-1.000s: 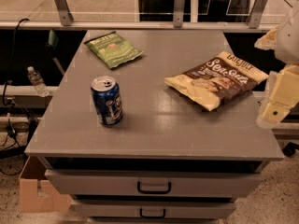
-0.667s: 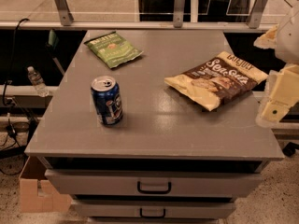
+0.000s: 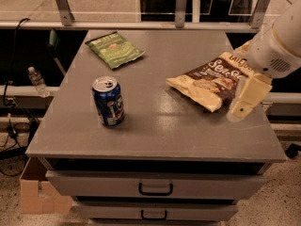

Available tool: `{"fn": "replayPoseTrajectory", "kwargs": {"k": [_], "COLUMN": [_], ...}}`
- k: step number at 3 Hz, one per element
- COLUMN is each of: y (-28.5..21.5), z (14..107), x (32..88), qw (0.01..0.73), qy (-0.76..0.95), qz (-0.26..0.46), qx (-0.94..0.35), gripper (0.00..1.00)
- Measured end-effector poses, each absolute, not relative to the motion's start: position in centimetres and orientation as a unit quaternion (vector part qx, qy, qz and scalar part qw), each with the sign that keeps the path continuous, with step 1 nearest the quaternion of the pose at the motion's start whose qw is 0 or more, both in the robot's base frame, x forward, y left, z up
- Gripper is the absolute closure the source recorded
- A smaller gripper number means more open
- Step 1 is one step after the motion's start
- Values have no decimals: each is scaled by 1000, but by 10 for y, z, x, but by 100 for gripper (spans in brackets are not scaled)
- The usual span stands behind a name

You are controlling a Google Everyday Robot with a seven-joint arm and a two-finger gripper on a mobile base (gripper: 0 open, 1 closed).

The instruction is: Pick brown chip bag

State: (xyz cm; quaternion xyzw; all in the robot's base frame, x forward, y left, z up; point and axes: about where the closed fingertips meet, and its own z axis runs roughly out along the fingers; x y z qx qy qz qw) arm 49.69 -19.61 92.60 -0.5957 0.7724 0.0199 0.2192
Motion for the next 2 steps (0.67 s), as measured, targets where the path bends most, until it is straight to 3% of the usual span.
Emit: {"fn": "replayPoseTrajectory", "kwargs": {"k": [2], "y": [-168], "z": [884], "x": [542], "qw": [227], "qy": [781], "qz": [86], "qx": [-576], "gripper": [0]}}
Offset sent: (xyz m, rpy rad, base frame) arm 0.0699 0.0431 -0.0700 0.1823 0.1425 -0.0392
